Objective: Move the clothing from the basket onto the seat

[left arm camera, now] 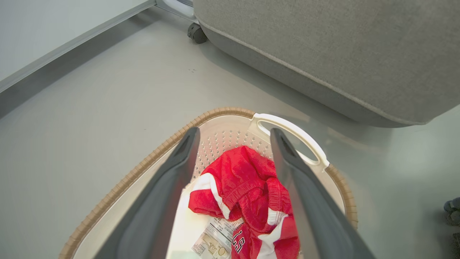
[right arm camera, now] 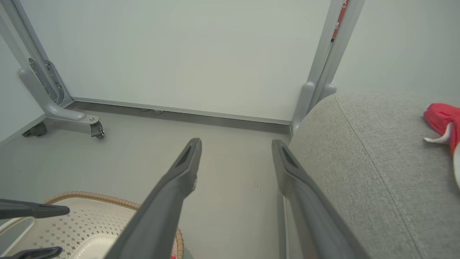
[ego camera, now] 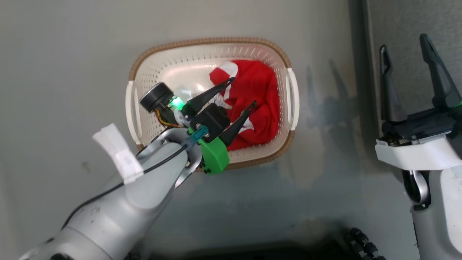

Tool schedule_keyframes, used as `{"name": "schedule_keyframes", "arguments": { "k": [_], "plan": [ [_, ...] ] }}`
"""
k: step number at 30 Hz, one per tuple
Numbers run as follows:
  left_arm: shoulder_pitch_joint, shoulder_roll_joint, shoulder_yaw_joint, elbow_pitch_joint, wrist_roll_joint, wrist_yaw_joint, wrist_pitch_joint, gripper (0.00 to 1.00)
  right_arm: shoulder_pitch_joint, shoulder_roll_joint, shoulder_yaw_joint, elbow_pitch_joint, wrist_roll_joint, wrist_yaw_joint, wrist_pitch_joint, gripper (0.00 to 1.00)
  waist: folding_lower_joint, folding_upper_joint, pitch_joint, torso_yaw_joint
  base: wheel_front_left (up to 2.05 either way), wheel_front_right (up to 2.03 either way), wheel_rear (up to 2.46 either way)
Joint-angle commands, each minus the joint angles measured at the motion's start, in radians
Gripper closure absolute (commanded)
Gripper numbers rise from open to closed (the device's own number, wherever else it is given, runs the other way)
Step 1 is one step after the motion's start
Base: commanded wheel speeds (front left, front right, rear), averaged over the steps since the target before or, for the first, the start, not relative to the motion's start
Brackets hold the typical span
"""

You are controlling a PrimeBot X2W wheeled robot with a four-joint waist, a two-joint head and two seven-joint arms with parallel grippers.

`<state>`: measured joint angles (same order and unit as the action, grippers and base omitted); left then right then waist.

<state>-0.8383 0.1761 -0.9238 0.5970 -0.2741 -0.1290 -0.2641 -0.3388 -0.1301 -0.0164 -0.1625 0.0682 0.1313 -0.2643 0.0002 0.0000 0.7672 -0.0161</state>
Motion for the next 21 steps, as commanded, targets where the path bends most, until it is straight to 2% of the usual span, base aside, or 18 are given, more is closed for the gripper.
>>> {"name": "schedule_keyframes", "arguments": {
  "k": [1,6,10,14,21],
  "plan": [
    [-0.048,-0.004,-0.042,0.036,-0.026,-0.002,0.000,0.00,-0.021,-0.001,-0.005,-0.013,-0.002,-0.001,0.000,0.00,-0.0002,0.0000,0.166,-0.008,0.00,0.00,0.00],
    [-0.176,-0.027,-0.228,0.161,-0.142,-0.002,0.000,0.00,-0.042,0.003,-0.006,-0.055,0.000,-0.001,0.000,0.00,-0.0002,0.0000,0.229,-0.020,0.00,0.00,0.00],
    [-0.241,-0.040,-0.331,0.239,-0.220,-0.002,0.000,0.00,-0.055,0.006,0.000,-0.080,0.003,-0.001,0.000,0.00,-0.0002,0.0000,0.274,-0.034,0.00,0.00,0.00],
    [-0.278,-0.056,-0.355,0.293,-0.261,-0.002,0.009,0.00,-0.061,0.017,-0.006,-0.096,0.016,-0.001,0.000,0.00,-0.0002,0.0000,0.308,-0.045,0.00,0.00,0.00],
    [-0.256,-0.073,-0.357,0.303,-0.228,-0.002,0.064,0.00,-0.021,0.020,-0.001,-0.117,0.039,-0.001,0.000,0.00,-0.0002,0.0000,0.330,-0.061,0.00,0.00,0.00]
  ]
}}
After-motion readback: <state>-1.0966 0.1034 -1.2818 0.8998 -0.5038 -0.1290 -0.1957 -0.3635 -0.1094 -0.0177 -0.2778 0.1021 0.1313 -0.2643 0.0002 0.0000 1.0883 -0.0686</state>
